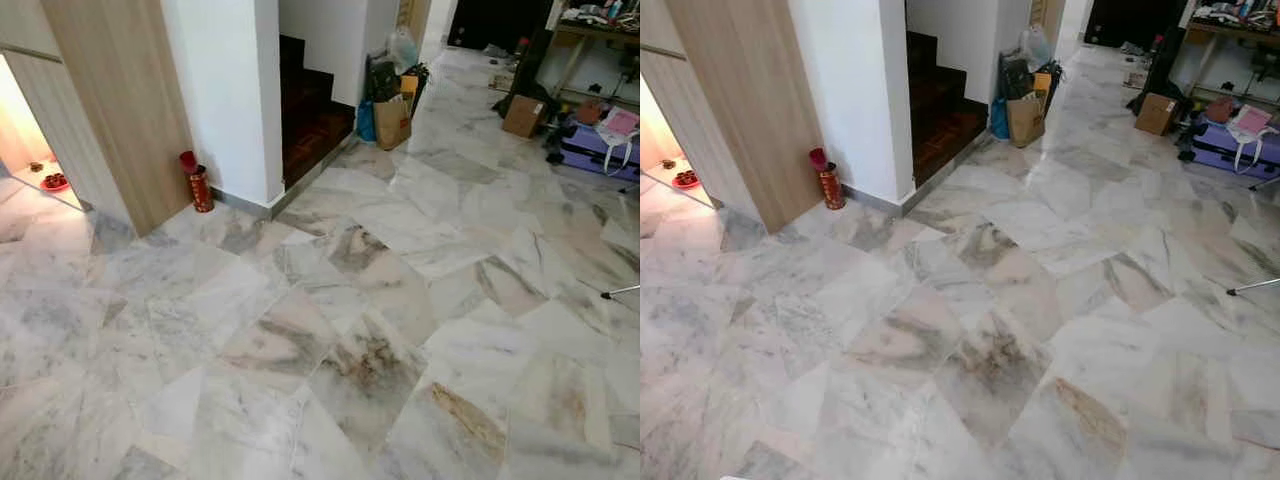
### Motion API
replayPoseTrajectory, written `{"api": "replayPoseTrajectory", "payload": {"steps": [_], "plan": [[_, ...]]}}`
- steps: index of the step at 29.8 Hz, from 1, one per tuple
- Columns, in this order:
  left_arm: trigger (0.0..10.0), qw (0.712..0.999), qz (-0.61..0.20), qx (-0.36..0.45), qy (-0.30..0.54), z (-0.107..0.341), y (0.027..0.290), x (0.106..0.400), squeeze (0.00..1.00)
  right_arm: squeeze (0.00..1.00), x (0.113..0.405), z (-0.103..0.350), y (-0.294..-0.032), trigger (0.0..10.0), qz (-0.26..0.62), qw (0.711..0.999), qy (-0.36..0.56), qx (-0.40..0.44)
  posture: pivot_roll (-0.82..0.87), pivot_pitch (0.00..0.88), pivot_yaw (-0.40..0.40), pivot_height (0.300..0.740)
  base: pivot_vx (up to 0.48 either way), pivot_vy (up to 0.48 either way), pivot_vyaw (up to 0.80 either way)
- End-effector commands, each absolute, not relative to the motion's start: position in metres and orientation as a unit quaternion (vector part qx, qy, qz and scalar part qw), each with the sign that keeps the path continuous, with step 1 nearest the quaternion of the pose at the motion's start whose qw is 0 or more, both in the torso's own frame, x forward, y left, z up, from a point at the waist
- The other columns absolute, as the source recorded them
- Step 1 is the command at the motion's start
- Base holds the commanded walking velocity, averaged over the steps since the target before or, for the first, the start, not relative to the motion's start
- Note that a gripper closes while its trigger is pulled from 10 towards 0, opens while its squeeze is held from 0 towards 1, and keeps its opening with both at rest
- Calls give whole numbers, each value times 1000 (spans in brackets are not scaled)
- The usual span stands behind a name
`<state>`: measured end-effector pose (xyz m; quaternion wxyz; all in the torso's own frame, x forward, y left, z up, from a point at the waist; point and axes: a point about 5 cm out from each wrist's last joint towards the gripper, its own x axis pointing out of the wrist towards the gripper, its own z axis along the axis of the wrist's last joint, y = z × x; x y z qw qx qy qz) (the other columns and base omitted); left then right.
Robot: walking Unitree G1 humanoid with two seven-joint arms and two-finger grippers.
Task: Move the pillow to the sofa from floor
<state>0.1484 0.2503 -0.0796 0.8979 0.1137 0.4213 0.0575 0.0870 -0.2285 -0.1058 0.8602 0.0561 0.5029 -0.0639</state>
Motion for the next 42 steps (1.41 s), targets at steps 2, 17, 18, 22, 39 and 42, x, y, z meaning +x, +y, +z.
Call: {"api": "replayPoseTrajectory", "payload": {"steps": [2,17,18,22,39,42], "plan": [[10000,891,82,13,446,-77,245,172,0,0,192,-78,-196,10000,-74,893,426,121,159,9,-36,740,0,0,800],[10000,883,69,21,463,-84,235,160,0,0,179,-82,-208,10000,-94,889,433,117,129,51,-38,740,0,0,800],[10000,882,70,19,465,-85,233,159,0,0,180,-81,-209,10000,-94,889,432,116,124,53,-38,740,0,0,800],[10000,880,69,11,471,-89,226,153,0,0,184,-79,-213,10000,-98,892,424,118,105,56,-43,740,0,0,800],[10000,881,74,22,466,-85,234,158,0,0,189,-76,-213,10000,-92,894,422,120,116,14,-38,740,0,0,800],[10000,882,73,24,464,-84,235,161,0,0,186,-79,-210,10000,-91,892,427,122,116,12,-39,740,0,0,800]]}}
